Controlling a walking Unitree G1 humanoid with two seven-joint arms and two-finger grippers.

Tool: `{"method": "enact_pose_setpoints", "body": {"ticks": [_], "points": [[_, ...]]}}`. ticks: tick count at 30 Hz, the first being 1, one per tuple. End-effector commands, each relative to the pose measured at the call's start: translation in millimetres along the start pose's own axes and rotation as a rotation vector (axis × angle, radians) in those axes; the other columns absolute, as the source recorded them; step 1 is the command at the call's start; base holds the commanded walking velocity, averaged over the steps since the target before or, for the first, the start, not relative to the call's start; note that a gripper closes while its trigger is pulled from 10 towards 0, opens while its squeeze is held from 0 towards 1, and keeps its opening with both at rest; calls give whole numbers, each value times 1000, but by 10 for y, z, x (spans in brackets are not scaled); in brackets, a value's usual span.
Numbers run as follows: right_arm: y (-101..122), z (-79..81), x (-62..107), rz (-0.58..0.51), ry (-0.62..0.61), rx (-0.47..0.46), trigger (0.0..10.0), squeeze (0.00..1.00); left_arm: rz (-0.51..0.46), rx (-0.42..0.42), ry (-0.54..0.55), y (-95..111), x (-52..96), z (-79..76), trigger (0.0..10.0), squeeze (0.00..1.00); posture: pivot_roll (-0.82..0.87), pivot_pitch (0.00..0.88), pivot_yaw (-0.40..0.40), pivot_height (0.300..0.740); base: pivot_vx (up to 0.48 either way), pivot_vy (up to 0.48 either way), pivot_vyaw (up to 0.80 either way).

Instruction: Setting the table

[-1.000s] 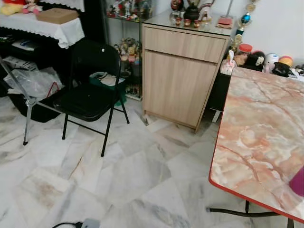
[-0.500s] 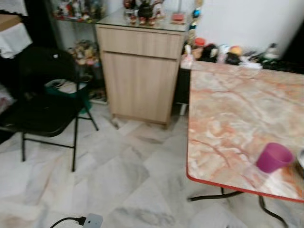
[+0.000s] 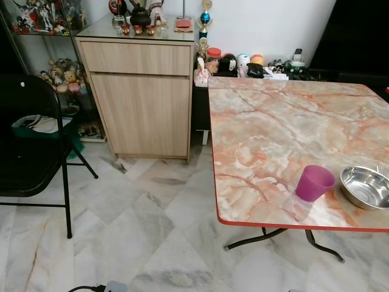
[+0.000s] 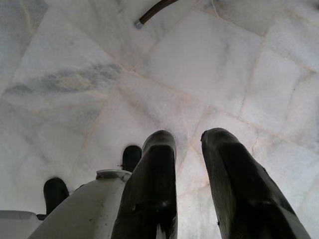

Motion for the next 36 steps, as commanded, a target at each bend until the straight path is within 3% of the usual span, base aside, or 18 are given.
{"method": "enact_pose_setpoints", "body": {"ticks": [1,18,32,36], "points": [[-21,237,-9,38,76,-156,10000,0,-98,172,21,340,-39,42,10000,0,71,50,-56,740,0,0,0],[67,256,-25,11,77,-171,10000,0,-97,156,8,335,-37,39,10000,0,67,61,-48,740,0,0,0],[83,291,-27,12,92,-144,10000,0,-101,152,12,334,-33,62,10000,0,79,86,-51,740,0,0,-759],[101,283,-29,0,85,-156,10000,0,-102,144,9,335,-32,63,10000,0,80,90,-52,740,0,0,0]]}}
Point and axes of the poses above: a point about 5 cm out from each wrist's last joint towards the gripper, its own x axis pointing back from the gripper into the wrist, its own y axis along the axis of the wrist's last joint, z = x × y, the point moved 2 cm from there along -x, pointing out of the wrist towards the gripper, and after that the axes turned 10 degrees about x, right-handed, at the moved point
